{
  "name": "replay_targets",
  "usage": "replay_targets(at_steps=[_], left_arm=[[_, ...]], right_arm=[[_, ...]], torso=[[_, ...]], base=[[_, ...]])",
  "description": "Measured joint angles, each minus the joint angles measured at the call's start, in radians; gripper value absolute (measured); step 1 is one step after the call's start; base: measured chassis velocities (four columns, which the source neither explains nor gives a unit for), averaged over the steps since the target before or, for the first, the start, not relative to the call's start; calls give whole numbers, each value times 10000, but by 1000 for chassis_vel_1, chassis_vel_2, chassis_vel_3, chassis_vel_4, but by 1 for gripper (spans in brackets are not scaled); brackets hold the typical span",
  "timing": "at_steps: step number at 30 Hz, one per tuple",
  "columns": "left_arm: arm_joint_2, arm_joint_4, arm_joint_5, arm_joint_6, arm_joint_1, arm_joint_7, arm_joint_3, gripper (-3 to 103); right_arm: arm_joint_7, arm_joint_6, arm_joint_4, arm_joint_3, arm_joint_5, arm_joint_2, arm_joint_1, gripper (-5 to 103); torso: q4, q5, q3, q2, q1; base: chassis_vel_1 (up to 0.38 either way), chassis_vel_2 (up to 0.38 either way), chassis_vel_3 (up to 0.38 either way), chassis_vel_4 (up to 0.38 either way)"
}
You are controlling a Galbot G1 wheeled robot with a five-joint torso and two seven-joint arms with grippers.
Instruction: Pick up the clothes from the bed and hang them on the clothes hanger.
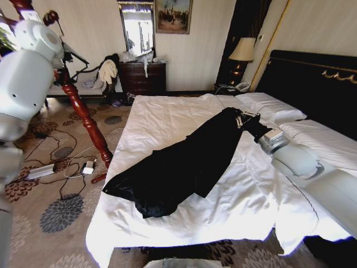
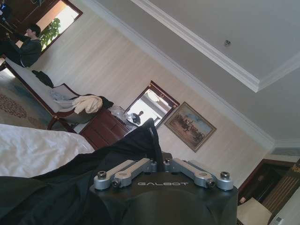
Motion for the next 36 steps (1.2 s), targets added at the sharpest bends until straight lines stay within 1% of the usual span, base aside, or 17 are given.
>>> replay_targets(at_steps=[2,4,12,18,21,22,27,28,31,33,36], left_arm=[[10,-44,32,-76,2,56,0,15],[23,-83,195,-204,4,206,0,15],[132,-379,580,-402,4,556,0,15],[236,-689,630,-504,29,687,0,15],[393,-995,1158,-668,213,1379,43,15],[403,-1062,1291,-730,271,1525,46,15],[337,-1092,1518,-871,381,1828,76,15],[288,-1077,1650,-933,423,1942,80,15],[352,-1260,1657,-952,563,2074,41,15],[656,-1794,1534,-954,870,2265,-52,15],[1344,-2783,1517,-1158,1592,3038,-183,15]], right_arm=[[0,81,8,2,47,2,-23,0],[-2,128,19,3,74,23,-25,0],[0,147,29,-30,87,87,31,0],[16,147,30,-29,87,109,10,0],[61,147,59,-22,86,128,-42,0],[71,147,78,-11,87,133,-49,0],[76,144,121,19,118,135,-47,0],[76,139,140,32,125,133,-46,0],[86,119,145,59,125,126,-70,0],[110,81,121,135,112,113,-152,0],[101,80,25,161,79,114,-187,0]], torso=[[4,-1,0,0,0],[1,-2,0,0,0],[2,-1,0,0,0],[2,1,-1,0,-1],[7,-2,0,0,0],[7,-3,-1,0,0],[4,0,-1,0,-2],[-2,2,-1,0,-1],[-3,2,0,0,1],[0,3,-1,0,0],[7,-2,-1,1,-2]], base=[[0,0,0,0],[0,0,0,0],[0,0,0,0],[0,0,0,0],[0,0,0,0],[0,0,0,0],[0,0,0,0],[0,0,0,0],[0,0,0,0],[0,0,0,0],[0,0,0,0]])
